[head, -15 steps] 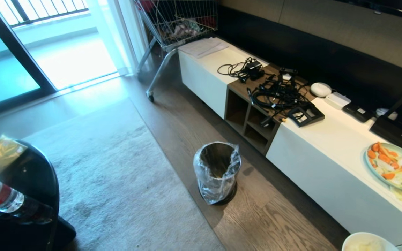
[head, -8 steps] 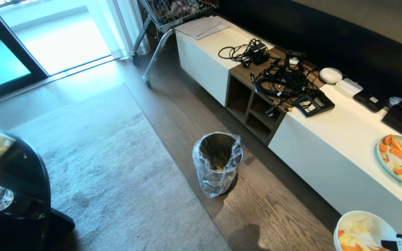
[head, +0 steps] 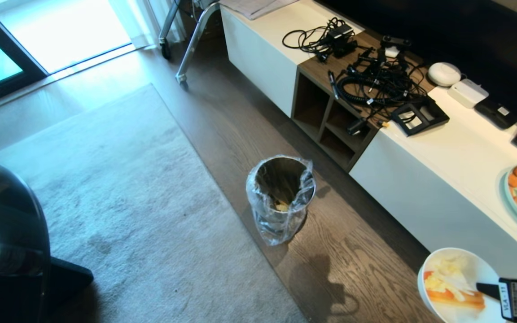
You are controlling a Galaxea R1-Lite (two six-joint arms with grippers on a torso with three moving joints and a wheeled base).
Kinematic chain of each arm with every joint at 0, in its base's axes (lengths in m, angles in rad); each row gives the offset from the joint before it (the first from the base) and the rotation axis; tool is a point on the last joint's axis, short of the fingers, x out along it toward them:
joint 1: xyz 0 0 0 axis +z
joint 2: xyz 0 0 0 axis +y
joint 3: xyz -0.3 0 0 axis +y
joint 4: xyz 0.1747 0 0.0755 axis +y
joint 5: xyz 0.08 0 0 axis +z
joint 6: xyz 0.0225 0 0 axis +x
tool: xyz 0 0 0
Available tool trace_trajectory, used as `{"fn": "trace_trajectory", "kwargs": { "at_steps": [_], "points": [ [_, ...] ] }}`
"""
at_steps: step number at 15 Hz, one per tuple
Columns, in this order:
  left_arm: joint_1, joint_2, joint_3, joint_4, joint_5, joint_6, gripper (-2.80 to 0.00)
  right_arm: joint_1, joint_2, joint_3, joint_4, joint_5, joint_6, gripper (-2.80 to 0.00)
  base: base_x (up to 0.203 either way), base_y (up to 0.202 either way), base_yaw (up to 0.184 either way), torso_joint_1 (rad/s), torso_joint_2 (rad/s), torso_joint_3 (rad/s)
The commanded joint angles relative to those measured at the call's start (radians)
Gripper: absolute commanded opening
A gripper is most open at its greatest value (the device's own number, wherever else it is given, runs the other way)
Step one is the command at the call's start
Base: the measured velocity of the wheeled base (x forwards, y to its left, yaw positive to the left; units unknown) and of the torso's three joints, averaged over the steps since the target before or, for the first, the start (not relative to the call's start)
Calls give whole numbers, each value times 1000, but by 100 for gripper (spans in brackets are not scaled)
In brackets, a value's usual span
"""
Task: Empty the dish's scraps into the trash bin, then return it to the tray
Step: Move the bowl over the trash can
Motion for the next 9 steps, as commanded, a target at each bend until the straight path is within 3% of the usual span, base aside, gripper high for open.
{"fn": "trace_trajectory", "kwargs": {
  "at_steps": [1,9],
  "points": [
    [0,0,0,0,0,-1,-280,17,26,-36,-12,1,0,-280,0,0,0,1,2,-203],
    [0,0,0,0,0,-1,-280,41,95,-153,-31,-1,0,-280,0,0,0,2,4,-199]
  ]
}}
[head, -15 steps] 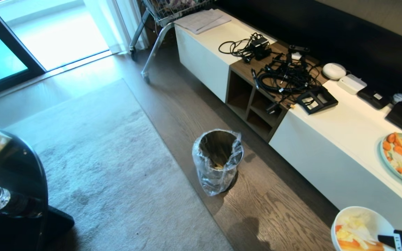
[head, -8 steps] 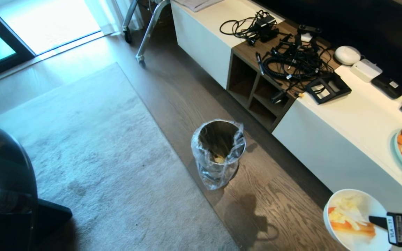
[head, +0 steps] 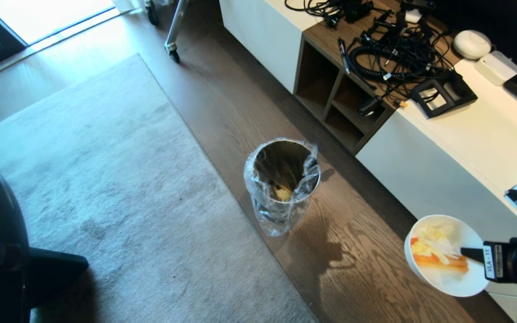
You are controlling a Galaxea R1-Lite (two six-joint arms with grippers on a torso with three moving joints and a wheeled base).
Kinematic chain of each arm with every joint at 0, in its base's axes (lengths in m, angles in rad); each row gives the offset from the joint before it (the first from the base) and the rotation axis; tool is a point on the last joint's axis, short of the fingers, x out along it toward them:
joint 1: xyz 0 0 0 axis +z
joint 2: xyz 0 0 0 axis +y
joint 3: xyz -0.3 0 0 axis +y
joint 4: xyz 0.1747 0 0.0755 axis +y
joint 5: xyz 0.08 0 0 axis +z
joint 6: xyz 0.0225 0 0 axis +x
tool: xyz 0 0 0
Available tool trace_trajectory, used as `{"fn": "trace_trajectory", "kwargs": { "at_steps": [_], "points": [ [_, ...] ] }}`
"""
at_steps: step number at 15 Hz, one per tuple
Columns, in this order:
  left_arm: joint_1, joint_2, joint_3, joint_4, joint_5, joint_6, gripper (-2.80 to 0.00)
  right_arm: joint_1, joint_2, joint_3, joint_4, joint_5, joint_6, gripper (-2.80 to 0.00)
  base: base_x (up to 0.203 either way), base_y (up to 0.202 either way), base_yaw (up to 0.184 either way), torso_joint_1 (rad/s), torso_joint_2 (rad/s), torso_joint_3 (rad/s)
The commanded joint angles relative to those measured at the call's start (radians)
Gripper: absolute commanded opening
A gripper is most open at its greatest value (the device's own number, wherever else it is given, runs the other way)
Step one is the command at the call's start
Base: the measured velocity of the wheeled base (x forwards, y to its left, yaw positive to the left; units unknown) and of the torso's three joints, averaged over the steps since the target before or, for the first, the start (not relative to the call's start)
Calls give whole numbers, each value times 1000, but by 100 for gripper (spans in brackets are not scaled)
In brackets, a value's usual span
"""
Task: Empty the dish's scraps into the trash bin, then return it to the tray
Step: Move the bowl over the trash can
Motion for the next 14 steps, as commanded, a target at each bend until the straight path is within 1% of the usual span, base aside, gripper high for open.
{"fn": "trace_trajectory", "kwargs": {
  "at_steps": [1,14],
  "points": [
    [0,0,0,0,0,-1,-280,2,13,-21,0,1,0,-280,0,0,0,7,2,-194],
    [0,0,0,0,0,-1,-280,4,8,-27,-5,1,-1,-280,0,0,0,3,3,-197]
  ]
}}
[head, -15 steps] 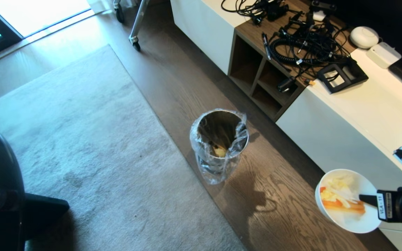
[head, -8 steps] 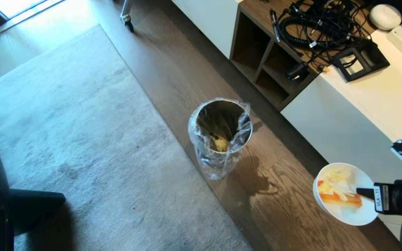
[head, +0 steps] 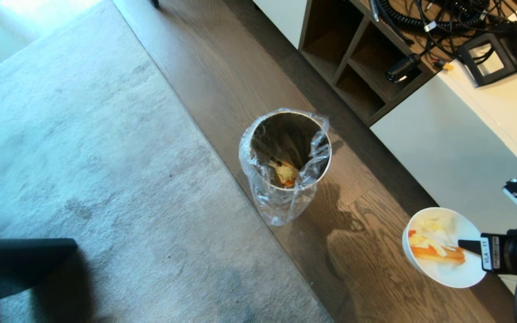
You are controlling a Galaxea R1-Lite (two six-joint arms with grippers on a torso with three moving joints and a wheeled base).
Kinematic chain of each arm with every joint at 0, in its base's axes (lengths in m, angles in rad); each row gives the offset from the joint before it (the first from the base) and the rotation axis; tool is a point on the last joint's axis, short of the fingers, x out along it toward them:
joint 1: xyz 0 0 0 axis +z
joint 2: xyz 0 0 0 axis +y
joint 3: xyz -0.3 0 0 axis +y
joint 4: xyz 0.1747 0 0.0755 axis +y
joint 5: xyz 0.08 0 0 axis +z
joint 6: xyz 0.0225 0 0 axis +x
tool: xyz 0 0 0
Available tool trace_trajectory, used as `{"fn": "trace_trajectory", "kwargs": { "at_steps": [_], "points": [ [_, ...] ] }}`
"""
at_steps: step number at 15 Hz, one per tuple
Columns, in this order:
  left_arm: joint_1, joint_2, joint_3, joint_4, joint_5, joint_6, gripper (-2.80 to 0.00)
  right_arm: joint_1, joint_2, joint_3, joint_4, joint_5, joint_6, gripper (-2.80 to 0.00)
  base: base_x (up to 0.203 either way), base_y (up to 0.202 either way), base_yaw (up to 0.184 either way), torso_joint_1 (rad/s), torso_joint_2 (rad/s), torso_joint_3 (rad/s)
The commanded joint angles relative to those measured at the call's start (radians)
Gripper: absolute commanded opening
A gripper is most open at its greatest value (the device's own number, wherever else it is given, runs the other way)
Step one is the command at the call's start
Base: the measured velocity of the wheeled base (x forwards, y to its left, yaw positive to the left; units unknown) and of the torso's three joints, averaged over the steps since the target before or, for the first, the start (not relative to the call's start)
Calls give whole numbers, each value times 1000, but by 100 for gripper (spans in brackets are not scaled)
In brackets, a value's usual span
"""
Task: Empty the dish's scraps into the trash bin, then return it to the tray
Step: Move the bowl over the trash can
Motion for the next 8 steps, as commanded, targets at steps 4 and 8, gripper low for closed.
{"fn": "trace_trajectory", "kwargs": {
  "at_steps": [4,8],
  "points": [
    [0,0,0,0,0,-1,-280,0,-3,0,0,1,1,-280,0,0,0,1,0,-195],
    [0,0,0,0,0,-1,-280,2,1,-28,-1,1,1,-280,0,0,0,1,2,-54]
  ]
}}
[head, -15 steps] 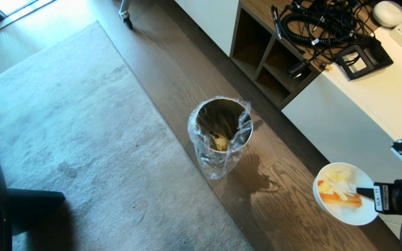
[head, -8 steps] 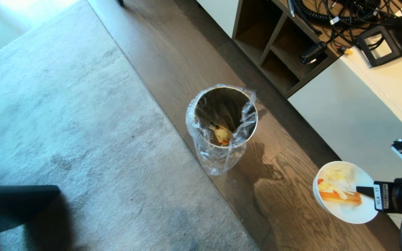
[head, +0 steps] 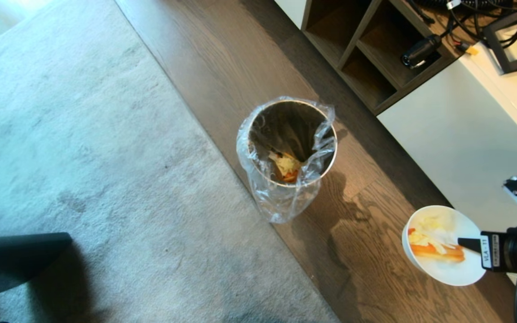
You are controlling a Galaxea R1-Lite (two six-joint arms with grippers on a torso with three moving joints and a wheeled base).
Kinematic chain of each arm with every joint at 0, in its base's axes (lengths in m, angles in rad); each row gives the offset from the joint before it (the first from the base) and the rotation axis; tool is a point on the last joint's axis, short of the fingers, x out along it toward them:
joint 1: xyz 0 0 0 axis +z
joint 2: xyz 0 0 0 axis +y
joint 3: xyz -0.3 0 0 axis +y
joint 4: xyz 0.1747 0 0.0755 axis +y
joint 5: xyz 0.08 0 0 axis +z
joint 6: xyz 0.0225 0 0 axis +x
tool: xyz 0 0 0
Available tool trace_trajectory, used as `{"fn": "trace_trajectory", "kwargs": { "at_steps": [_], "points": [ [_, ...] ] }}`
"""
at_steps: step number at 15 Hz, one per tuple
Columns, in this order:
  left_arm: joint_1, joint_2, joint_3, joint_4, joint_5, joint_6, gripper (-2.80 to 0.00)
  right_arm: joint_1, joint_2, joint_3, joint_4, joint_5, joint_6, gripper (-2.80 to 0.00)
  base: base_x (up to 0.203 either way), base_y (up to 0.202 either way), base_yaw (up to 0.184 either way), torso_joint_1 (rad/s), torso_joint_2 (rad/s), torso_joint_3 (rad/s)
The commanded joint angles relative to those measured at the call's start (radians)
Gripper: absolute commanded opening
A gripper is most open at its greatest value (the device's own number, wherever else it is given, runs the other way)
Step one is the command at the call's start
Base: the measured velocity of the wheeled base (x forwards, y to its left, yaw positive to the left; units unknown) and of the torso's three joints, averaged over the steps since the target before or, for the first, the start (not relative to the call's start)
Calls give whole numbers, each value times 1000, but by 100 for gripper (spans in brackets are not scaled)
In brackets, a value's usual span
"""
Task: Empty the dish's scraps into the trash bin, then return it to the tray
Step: Move the bowl over the trash can, then pour the leftover food from the bowl into the trash can
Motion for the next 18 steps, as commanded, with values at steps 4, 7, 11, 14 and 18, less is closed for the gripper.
{"fn": "trace_trajectory", "kwargs": {
  "at_steps": [4,7,11,14,18],
  "points": [
    [0,0,0,0,0,-1,-280,71,68,-179,2,1,2,-280,0,0,0,0,0,0],
    [0,0,0,0,0,-1,-280,178,150,-362,10,-4,-1,-280,0,0,0,0,0,0],
    [0,0,0,0,0,-1,-280,297,273,-648,43,-19,-20,-280,0,0,0,0,0,0],
    [0,0,0,0,0,-1,-280,397,359,-788,83,-87,-60,-280,0,0,0,0,0,0],
    [0,0,0,0,0,-1,-280,495,391,-833,70,-194,-92,-280,0,0,0,0,0,0]
  ]
}}
